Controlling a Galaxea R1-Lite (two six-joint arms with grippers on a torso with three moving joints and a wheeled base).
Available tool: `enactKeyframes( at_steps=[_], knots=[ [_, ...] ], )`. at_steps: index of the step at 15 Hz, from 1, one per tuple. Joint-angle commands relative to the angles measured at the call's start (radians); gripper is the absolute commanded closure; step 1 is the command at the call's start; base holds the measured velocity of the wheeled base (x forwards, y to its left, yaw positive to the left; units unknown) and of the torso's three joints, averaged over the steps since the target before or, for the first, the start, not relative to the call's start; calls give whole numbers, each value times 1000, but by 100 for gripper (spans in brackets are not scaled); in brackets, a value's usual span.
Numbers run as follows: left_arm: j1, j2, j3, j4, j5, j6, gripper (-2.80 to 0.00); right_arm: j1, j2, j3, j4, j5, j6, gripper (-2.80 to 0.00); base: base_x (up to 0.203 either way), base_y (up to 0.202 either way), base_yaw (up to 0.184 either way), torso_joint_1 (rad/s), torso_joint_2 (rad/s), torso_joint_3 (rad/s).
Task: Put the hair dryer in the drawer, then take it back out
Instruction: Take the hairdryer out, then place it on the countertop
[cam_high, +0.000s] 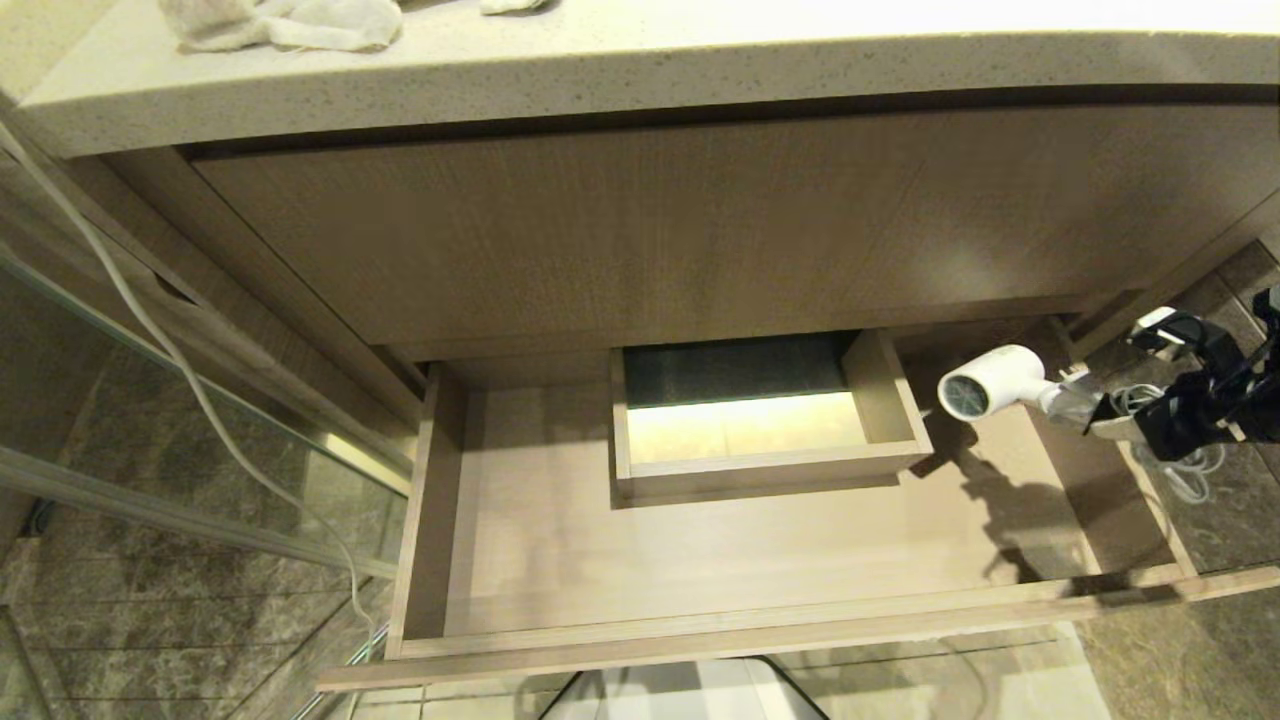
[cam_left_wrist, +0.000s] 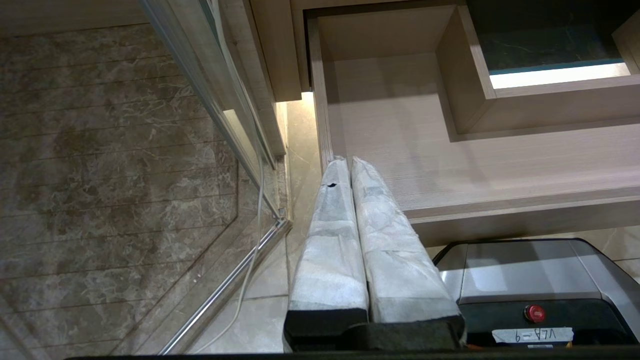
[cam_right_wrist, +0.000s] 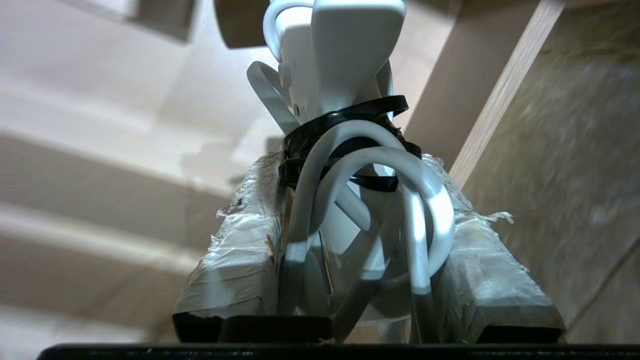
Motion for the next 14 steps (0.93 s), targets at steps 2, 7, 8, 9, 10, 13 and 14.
enactKeyframes(
  at_steps=[2, 7, 8, 9, 10, 13, 14],
  knots=[
    [0, 0, 1, 0, 0, 0, 0, -1, -201, 70, 98, 3, 0, 0, 0, 0, 0, 0, 0, 0],
    [0, 0, 1, 0, 0, 0, 0, -28, -434, 203, 143, -2, 4, 0, 0, 0, 0, 0, 0, 0],
    [0, 0, 0, 0, 0, 0, 0, -36, -468, 217, 146, -2, 6, 0, 0, 0, 0, 0, 0, 0],
    [0, 0, 0, 0, 0, 0, 0, -42, -479, 226, 148, -2, 7, 0, 0, 0, 0, 0, 0, 0],
    [0, 0, 1, 0, 0, 0, 0, -46, -502, 232, 148, -2, 8, 0, 0, 0, 0, 0, 0, 0],
    [0, 0, 1, 0, 0, 0, 0, -62, -609, 237, 149, -4, 28, 0, 0, 0, 0, 0, 0, 0],
    [0, 0, 1, 0, 0, 0, 0, -63, -639, 239, 150, -3, 30, 0, 0, 0, 0, 0, 0, 0]
  ],
)
